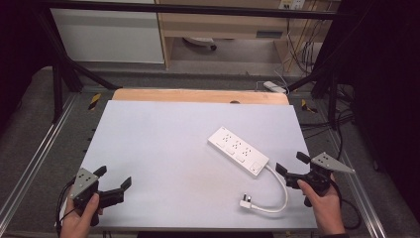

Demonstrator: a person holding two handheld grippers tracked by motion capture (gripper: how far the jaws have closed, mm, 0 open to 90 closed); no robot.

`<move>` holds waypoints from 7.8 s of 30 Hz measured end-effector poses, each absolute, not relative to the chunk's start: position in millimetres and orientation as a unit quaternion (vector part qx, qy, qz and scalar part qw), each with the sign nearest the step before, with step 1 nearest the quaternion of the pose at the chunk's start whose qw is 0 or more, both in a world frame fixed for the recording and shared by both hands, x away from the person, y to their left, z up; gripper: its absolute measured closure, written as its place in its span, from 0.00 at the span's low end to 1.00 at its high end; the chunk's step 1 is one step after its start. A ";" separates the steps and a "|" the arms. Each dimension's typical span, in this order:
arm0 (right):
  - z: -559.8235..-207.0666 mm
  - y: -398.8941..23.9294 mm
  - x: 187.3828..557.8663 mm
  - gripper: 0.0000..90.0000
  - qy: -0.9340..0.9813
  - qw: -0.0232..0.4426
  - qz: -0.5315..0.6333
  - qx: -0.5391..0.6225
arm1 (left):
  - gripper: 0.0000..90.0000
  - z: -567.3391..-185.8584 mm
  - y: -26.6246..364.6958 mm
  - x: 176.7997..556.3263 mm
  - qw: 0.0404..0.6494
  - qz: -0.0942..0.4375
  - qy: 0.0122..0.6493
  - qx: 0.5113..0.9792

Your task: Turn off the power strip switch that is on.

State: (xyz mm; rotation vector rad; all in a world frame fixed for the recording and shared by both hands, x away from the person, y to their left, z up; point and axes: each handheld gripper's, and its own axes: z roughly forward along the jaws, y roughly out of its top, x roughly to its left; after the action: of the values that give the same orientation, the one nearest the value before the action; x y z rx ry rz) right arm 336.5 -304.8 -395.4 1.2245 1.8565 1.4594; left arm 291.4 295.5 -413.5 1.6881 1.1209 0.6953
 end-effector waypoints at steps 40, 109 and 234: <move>-366.0 -266.2 371.9 0.06 0.704 0.223 0.518 0.432 | 0.05 -415.8 294.1 293.3 0.476 0.278 0.463 0.694; -354.1 -200.4 408.1 0.99 0.745 0.230 0.518 0.352 | 0.06 -416.1 292.9 294.2 0.471 0.277 0.458 0.701; -389.9 -115.2 490.4 1.00 0.807 0.187 0.425 0.364 | 0.06 -414.9 290.6 295.5 0.473 0.280 0.446 0.707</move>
State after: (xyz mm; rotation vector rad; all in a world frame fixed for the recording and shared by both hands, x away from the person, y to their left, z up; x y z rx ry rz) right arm 490.4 -115.2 -389.9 1.0242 2.2737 1.1975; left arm 295.5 290.6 -414.9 1.7292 1.0908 0.6856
